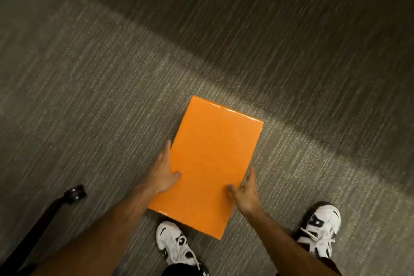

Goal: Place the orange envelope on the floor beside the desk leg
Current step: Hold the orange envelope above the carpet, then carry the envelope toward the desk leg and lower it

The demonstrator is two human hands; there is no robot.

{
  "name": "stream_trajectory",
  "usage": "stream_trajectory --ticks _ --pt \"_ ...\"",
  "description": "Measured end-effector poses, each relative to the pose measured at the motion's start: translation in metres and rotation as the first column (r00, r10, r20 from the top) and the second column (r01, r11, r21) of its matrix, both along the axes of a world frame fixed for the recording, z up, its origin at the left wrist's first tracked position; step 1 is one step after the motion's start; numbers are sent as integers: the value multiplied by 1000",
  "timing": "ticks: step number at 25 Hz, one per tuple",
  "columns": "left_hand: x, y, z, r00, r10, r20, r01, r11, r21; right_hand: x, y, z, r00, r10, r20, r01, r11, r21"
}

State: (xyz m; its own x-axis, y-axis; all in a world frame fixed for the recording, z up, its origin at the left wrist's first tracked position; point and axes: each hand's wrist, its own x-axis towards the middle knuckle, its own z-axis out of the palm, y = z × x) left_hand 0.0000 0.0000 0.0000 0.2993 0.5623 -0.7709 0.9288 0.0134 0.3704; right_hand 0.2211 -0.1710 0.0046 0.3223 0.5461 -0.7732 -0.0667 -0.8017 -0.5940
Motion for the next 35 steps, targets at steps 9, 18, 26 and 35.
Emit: stream_trajectory --ticks 9,18,26,35 --pt "4 -4 -18 999 27 -40 -27 1000 -2 -5 -3 -16 998 58 -40 -63 990 -130" --pt "42 -8 9 999 51 -3 -51 999 14 37 -13 10 986 153 62 -145 982 -119" --pt "143 -5 91 984 104 148 -107 994 14 144 -25 97 994 40 101 -36 999 -40" --pt "329 53 256 950 117 290 -131 991 29 345 24 255 983 23 183 -34 998 56"
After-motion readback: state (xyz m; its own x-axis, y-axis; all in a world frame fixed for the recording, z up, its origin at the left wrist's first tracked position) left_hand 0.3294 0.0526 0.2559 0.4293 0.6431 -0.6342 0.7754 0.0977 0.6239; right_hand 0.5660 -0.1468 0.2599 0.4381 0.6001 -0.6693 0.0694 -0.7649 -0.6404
